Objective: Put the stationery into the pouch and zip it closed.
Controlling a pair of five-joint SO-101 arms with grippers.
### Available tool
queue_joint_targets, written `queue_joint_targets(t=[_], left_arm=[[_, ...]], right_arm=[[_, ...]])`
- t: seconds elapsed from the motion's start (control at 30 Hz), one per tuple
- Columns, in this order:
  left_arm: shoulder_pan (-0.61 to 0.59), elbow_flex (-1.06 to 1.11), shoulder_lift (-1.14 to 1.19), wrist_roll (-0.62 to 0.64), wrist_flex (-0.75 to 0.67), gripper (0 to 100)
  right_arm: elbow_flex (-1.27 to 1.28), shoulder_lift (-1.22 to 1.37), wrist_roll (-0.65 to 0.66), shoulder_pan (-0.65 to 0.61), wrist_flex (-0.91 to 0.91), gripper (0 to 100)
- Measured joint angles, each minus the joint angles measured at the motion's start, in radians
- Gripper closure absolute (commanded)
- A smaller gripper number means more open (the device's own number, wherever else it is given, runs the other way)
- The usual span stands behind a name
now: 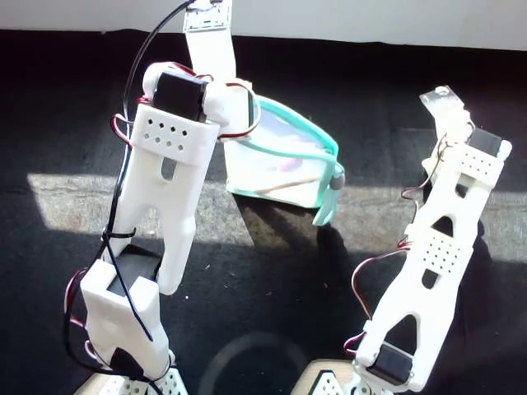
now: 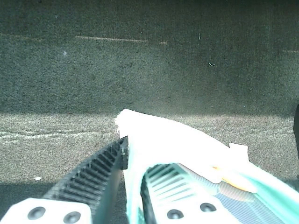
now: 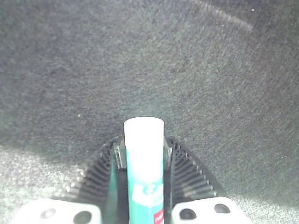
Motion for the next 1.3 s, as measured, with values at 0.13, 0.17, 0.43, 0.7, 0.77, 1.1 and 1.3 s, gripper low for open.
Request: queue_joint_targets(t=[0.13, 0.17, 0.43, 0.7, 0.77, 1.1, 1.3], left_arm=[[0.000, 0.000, 0.000, 0.000, 0.000, 99], [0.000, 0.000, 0.000, 0.000, 0.000, 99], [0.000, 0.000, 0.000, 0.000, 0.000, 99], [0.000, 0.000, 0.000, 0.000, 0.000, 99], [0.000, 0.000, 0.000, 0.000, 0.000, 99], [0.000, 0.029, 0.000, 0.000, -0.002, 99], [0.000, 0.029, 0.000, 0.000, -0.002, 99]], right_arm=[[-0.015, 0.008, 0.000, 0.000, 0.009, 99.1], [-0.041, 0.014, -0.002, 0.000, 0.020, 99.2], [-0.141, -0.074, -0.322, -0.015, 0.129, 99.2], [-0.143, -0.459, -0.647, -0.032, 0.252, 99.3], [-0.146, -0.555, -0.692, -0.043, 0.253, 99.3], [-0.152, -1.042, -0.781, -0.233, 0.253, 99.3], [-0.160, -1.231, -0.891, -0.427, 0.253, 99.3]])
